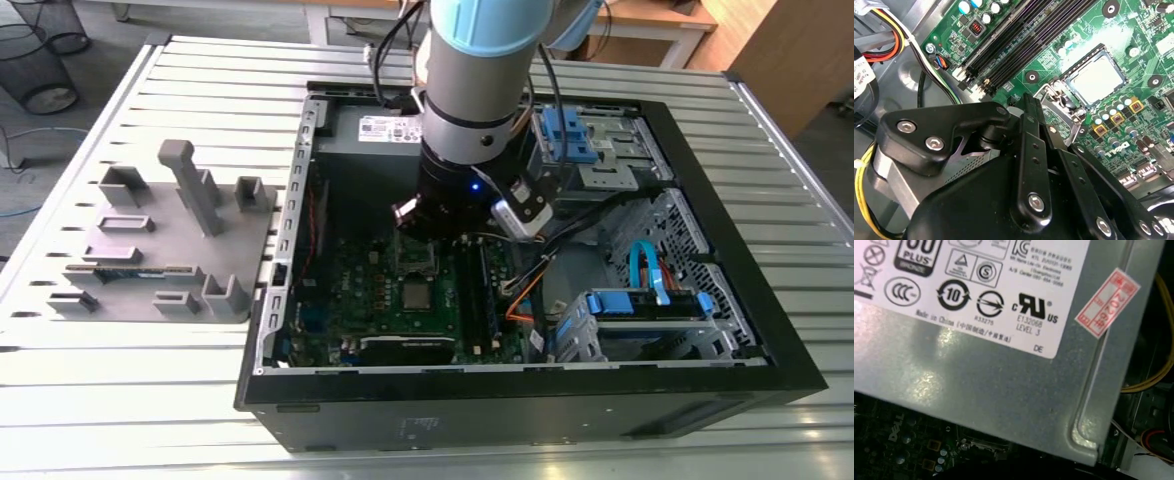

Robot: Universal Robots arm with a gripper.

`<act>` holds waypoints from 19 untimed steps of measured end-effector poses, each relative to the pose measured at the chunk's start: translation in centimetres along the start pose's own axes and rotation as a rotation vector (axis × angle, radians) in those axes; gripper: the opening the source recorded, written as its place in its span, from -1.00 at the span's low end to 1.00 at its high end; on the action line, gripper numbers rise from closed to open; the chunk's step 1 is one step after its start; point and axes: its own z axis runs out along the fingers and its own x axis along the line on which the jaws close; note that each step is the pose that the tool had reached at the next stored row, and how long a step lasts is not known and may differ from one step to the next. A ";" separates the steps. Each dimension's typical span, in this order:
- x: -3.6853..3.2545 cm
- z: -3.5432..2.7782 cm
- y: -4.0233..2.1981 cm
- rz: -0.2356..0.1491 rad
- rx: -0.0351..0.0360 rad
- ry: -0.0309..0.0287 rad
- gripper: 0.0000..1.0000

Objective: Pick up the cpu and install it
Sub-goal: 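Close the cpu cover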

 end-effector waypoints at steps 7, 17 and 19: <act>-0.02 -0.73 0.03 0.000 -0.0005 -0.0004 -0.79; -0.02 -1.21 0.04 0.000 -0.0011 -0.0006 -0.79; -0.03 -1.22 0.04 0.000 -0.0014 -0.0008 -0.79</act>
